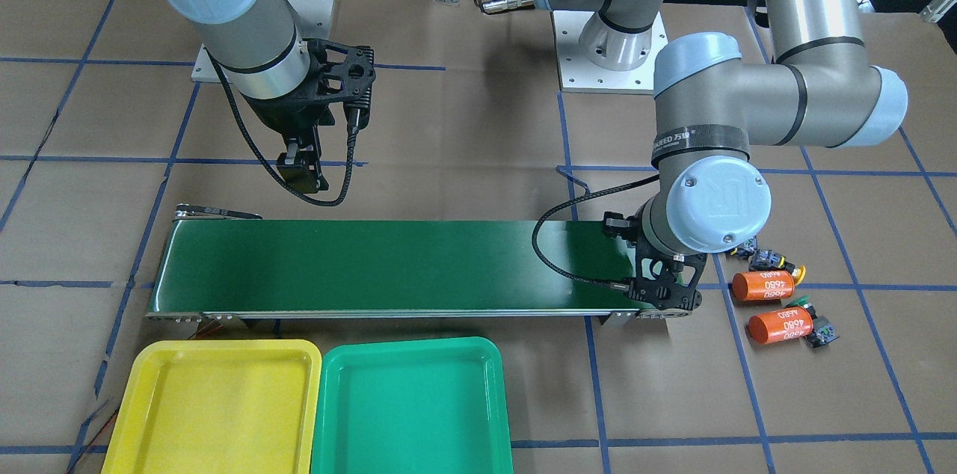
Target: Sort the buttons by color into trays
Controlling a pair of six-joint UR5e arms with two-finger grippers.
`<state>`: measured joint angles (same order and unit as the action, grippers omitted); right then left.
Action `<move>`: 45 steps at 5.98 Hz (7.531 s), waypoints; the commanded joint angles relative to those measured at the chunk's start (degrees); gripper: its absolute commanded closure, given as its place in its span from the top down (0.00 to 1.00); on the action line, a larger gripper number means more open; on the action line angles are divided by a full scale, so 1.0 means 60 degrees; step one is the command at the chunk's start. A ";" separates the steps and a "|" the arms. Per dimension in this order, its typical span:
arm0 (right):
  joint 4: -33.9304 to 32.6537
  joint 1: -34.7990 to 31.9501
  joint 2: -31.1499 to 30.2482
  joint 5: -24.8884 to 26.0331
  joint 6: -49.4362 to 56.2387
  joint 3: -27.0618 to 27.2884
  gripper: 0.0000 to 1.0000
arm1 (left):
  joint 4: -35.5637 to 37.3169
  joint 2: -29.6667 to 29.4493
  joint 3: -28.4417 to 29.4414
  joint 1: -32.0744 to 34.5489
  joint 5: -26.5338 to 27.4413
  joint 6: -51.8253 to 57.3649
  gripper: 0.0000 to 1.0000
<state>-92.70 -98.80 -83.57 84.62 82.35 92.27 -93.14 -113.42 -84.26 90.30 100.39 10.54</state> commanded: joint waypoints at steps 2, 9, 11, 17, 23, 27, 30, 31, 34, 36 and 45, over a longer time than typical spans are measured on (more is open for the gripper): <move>-0.0149 -0.0247 0.0026 0.0047 0.0176 0.0091 1.00 | 0.1691 0.0212 -0.0516 0.0974 0.0012 -0.0072 0.05; -0.0327 -0.0232 0.0056 0.0091 0.0205 0.0106 1.00 | 0.2281 0.0329 -0.0930 0.0815 -0.0032 -0.0292 0.83; -0.0327 -0.0232 0.0070 0.0091 0.0234 0.0091 1.00 | 0.2266 0.0826 -0.0826 0.0291 -0.0675 -0.0511 0.92; -0.0414 -0.0247 0.0070 0.0105 0.0191 0.0106 1.00 | 0.2905 0.1267 -0.2124 -0.3974 -0.0662 0.6455 0.89; -0.5074 -0.1151 0.1689 0.0208 -0.1665 0.1146 1.00 | 0.5177 0.0259 -0.2363 -0.4298 -0.0677 1.4201 0.87; -0.5454 -0.1274 0.2708 0.0353 -0.1790 0.1072 1.00 | 0.6569 -0.0402 -0.3079 -0.4313 -0.0633 1.5894 0.87; -0.5322 -0.0265 0.2314 0.0572 -0.1554 0.1949 0.72 | 0.7026 -0.0564 -0.3228 -0.4313 -0.0618 1.6141 0.35; -0.5235 -0.0247 0.2152 0.1256 -0.1495 0.1981 0.39 | 0.7128 -0.0535 -0.3184 -0.4313 -0.0604 1.6303 0.13; -0.5307 0.0073 0.1933 0.1671 -0.0634 0.1966 0.08 | 0.5719 0.0515 -0.2833 -0.3919 -0.1445 1.6174 0.00; -0.5482 0.0818 0.1594 0.1615 0.1117 0.1603 0.08 | 0.4540 0.1513 -0.2832 -0.2387 -0.1834 1.5346 0.00; -0.5834 0.1951 0.3579 0.0354 0.1792 -0.0816 1.00 | 0.4332 0.1780 -0.3433 -0.3123 -0.1366 1.5352 0.97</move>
<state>-134.37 -86.65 -58.48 86.89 95.45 88.14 -66.87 -102.59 -104.93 74.66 91.68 95.86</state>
